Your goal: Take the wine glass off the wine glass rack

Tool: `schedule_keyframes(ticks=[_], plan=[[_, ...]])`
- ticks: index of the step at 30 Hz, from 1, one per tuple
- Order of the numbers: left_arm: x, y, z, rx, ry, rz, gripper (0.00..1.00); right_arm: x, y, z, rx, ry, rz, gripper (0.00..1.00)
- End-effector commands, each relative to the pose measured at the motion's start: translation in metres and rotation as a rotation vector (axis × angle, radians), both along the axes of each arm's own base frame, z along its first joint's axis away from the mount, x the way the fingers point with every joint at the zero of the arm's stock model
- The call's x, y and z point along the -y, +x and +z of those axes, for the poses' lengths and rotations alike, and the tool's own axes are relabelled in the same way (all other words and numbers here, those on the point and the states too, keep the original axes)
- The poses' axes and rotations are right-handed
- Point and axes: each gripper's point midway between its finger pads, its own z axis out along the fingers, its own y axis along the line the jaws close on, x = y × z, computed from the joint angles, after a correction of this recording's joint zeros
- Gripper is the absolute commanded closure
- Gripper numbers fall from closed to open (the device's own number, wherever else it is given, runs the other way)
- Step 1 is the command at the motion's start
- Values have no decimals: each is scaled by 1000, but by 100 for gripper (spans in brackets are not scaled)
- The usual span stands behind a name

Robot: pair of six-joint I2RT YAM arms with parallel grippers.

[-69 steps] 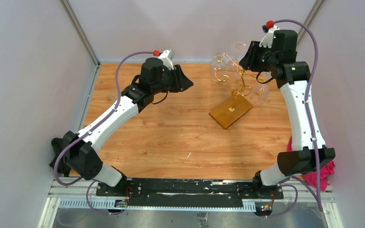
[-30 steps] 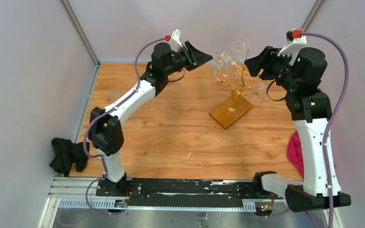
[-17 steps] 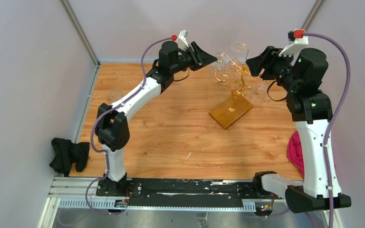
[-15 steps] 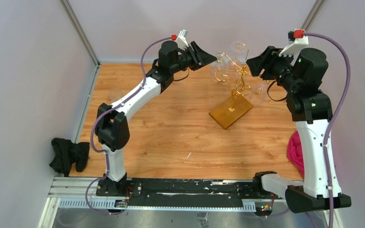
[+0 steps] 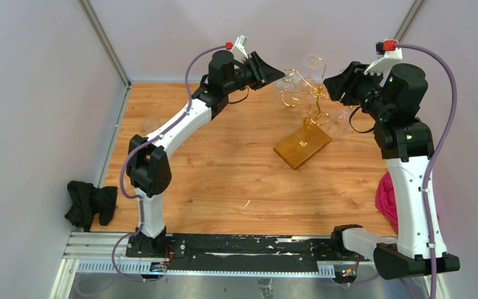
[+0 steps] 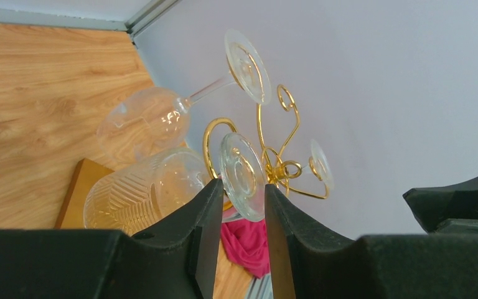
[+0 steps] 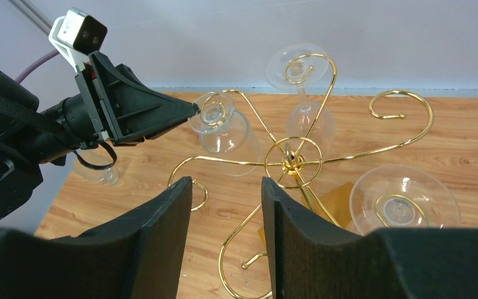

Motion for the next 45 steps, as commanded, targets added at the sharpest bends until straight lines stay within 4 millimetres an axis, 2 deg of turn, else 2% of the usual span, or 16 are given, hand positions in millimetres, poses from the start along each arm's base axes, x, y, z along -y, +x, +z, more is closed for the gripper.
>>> schedule_keyframes(ticks=[1,5,21,27,30,32,38,43,45], plan=[[9,-6,2,23,5,-36,65,-2,-5,7,33,2,1,51],[10,-6,-2,20,11,-40,66,-1,-6,8,34,1,-2,52],[10,-11,5,-9,-7,-42,90,-1,-10,8,42,16,-4,55],[10,-18,28,-37,-58,-60,100,-3,-10,7,40,26,5,55],[10,-18,37,-59,-39,-61,100,-3,-11,9,43,27,7,55],[7,-16,36,-93,-16,-41,100,-4,-12,10,45,30,11,55],[8,-14,49,-134,-61,-29,100,-8,-13,12,44,46,28,56],[6,-11,44,-163,-81,-13,100,-9,-13,14,46,48,34,56],[3,-9,48,-170,-111,-4,100,-9,-13,13,43,52,37,56]])
